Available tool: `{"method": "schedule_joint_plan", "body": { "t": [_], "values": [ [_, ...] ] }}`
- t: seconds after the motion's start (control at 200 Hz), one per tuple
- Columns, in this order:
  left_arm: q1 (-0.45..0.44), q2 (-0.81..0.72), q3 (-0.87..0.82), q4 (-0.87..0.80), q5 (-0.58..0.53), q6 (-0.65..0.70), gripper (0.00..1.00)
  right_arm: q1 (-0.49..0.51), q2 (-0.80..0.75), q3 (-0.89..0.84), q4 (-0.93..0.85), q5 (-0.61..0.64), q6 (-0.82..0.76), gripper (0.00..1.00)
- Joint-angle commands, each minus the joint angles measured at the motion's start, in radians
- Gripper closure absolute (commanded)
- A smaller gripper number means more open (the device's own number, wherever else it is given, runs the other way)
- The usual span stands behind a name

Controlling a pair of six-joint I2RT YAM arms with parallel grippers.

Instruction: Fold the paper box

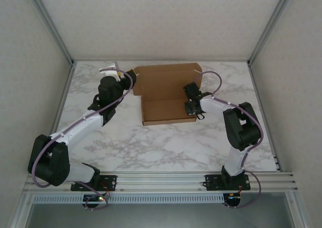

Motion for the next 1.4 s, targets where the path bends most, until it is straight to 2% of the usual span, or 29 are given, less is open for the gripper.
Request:
{"method": "schedule_joint_plan", "body": {
  "t": [0.0, 0.31, 0.381, 0.446, 0.456, 0.461, 0.491, 0.501, 0.516, 0.621, 0.691, 0.756, 0.796, 0.901, 0.966, 1.016, 1.071, 1.177, 1.242, 1.317, 1.397],
  "values": [
    [-0.004, -0.054, -0.006, -0.004, -0.043, 0.018, 0.34, -0.003, 0.020, 0.022, 0.004, -0.069, -0.054, 0.84],
    [0.005, -0.218, -0.079, -0.017, -0.089, 0.048, 0.33, 0.020, -0.048, -0.036, 0.034, -0.127, 0.060, 0.79],
    [0.011, -0.272, -0.139, 0.028, -0.102, 0.076, 0.32, 0.028, -0.084, -0.069, 0.059, -0.151, 0.080, 0.73],
    [0.029, -0.294, -0.170, 0.052, -0.090, 0.106, 0.32, 0.029, -0.146, -0.111, 0.096, -0.133, 0.085, 0.48],
    [0.032, -0.295, -0.171, 0.051, -0.086, 0.110, 0.32, 0.029, -0.160, -0.120, 0.106, -0.130, 0.083, 0.39],
    [0.034, -0.295, -0.170, 0.050, -0.083, 0.111, 0.32, 0.029, -0.169, -0.128, 0.118, -0.129, 0.083, 0.39],
    [0.045, -0.293, -0.165, 0.037, -0.068, 0.122, 0.32, 0.024, -0.220, -0.161, 0.150, -0.135, 0.070, 0.11],
    [0.049, -0.293, -0.162, 0.032, -0.063, 0.125, 0.33, 0.024, -0.239, -0.171, 0.163, -0.136, 0.065, 0.05],
    [0.054, -0.293, -0.157, 0.026, -0.057, 0.131, 0.33, 0.024, -0.269, -0.181, 0.175, -0.135, 0.058, 0.02],
    [0.061, -0.288, -0.134, 0.009, -0.099, 0.149, 0.32, 0.023, -0.479, -0.226, 0.246, -0.156, -0.004, 0.01],
    [0.065, -0.281, -0.121, 0.007, -0.129, 0.136, 0.32, 0.024, -0.569, -0.200, 0.252, -0.118, -0.035, 0.01],
    [0.075, -0.263, -0.109, 0.028, -0.120, 0.160, 0.31, 0.023, -0.605, -0.168, 0.273, -0.045, -0.053, 0.01],
    [0.080, -0.245, -0.096, 0.038, -0.062, 0.216, 0.29, 0.020, -0.622, -0.155, 0.295, -0.041, -0.071, 0.01],
    [0.080, -0.203, -0.053, 0.023, 0.048, 0.338, 0.29, 0.019, -0.603, -0.110, 0.295, -0.058, -0.299, 0.01],
    [0.080, -0.196, -0.053, 0.034, 0.017, 0.391, 0.24, 0.014, -0.581, -0.044, 0.252, -0.023, -0.343, 0.01],
    [0.091, -0.203, -0.066, 0.034, -0.004, 0.435, 0.19, 0.007, -0.612, -0.051, 0.284, -0.080, -0.384, 0.01],
    [0.127, -0.227, -0.130, 0.097, 0.093, 0.493, 0.21, -0.006, -0.656, -0.083, 0.357, -0.175, -0.403, 0.01],
    [0.207, -0.200, -0.170, 0.158, 0.296, 0.489, 0.28, -0.025, -0.683, -0.118, 0.444, -0.321, -0.535, 0.03],
    [0.231, -0.184, -0.212, 0.221, 0.386, 0.523, 0.28, -0.063, -0.671, -0.138, 0.488, -0.368, -0.592, 0.03],
    [0.256, -0.165, -0.272, 0.299, 0.503, 0.592, 0.26, -0.132, -0.657, -0.209, 0.628, -0.443, -0.571, 0.04],
    [0.284, -0.126, -0.298, 0.327, 0.584, 0.634, 0.25, -0.219, -0.628, -0.260, 0.708, -0.586, -0.562, 0.01]
  ]
}}
